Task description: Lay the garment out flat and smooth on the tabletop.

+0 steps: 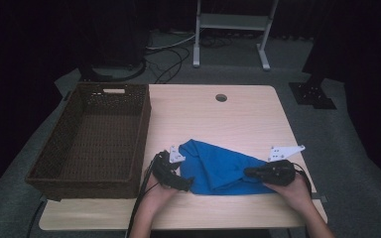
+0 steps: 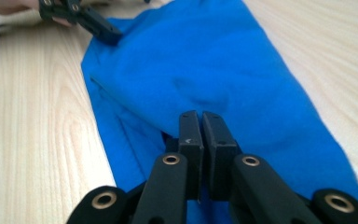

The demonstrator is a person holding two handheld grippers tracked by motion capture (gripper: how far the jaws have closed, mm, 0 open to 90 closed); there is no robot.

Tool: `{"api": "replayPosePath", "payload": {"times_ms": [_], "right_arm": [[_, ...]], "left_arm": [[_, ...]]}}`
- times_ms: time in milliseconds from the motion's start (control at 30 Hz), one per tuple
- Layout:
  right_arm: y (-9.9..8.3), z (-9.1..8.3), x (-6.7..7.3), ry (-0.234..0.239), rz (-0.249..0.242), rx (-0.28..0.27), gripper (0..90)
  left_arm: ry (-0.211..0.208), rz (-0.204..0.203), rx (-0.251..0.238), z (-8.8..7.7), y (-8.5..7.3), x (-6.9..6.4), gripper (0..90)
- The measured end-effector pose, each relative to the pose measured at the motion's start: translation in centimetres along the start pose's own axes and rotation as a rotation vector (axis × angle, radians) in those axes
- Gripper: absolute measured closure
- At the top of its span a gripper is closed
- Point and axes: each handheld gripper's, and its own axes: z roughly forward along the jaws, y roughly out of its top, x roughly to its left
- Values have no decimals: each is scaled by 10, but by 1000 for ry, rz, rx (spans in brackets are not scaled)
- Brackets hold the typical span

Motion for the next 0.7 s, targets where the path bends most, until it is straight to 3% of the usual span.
{"api": "replayPosePath", "payload": {"times_ms": [700], "right_arm": [[21, -7, -14, -31, 11, -82, 870]], "left_arm": [[0, 0, 0, 0, 0, 0, 0]]}}
